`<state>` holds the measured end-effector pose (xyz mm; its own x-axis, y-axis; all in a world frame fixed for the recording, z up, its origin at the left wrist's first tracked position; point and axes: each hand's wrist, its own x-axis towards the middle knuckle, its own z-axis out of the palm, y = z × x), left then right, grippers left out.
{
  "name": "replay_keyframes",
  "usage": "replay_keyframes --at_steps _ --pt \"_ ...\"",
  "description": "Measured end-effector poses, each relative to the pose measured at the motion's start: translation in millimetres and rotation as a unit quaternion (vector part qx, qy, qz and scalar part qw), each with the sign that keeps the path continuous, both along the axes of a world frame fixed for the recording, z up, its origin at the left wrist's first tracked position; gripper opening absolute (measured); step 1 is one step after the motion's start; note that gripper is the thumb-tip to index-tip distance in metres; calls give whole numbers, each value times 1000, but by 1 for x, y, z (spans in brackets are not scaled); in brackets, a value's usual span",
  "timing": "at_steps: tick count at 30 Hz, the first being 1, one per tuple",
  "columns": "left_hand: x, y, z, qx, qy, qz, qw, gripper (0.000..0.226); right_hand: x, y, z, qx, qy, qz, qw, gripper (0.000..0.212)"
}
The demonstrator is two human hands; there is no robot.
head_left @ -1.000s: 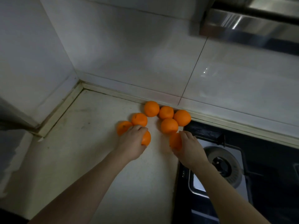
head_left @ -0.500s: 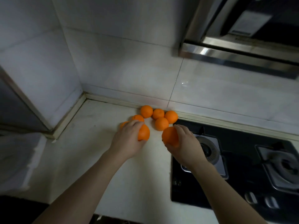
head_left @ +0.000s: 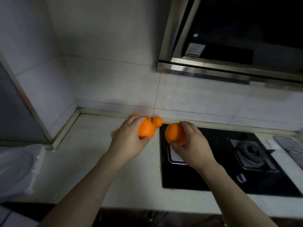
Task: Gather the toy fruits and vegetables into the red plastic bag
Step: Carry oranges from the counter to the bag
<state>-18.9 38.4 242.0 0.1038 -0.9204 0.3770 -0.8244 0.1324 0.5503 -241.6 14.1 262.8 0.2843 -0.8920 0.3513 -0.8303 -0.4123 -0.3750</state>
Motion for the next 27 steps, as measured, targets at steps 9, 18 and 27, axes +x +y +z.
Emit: replay_keyframes --at_steps 9,18,27 --pt "-79 21 29 -19 -24 -56 998 66 -79 37 23 -22 -26 -49 998 77" --pt "-214 33 46 -38 -27 -125 991 64 -216 82 35 -28 -34 -119 992 75" --pt "-349 52 57 -41 -23 -166 985 67 -346 123 45 -45 -39 -162 985 74"
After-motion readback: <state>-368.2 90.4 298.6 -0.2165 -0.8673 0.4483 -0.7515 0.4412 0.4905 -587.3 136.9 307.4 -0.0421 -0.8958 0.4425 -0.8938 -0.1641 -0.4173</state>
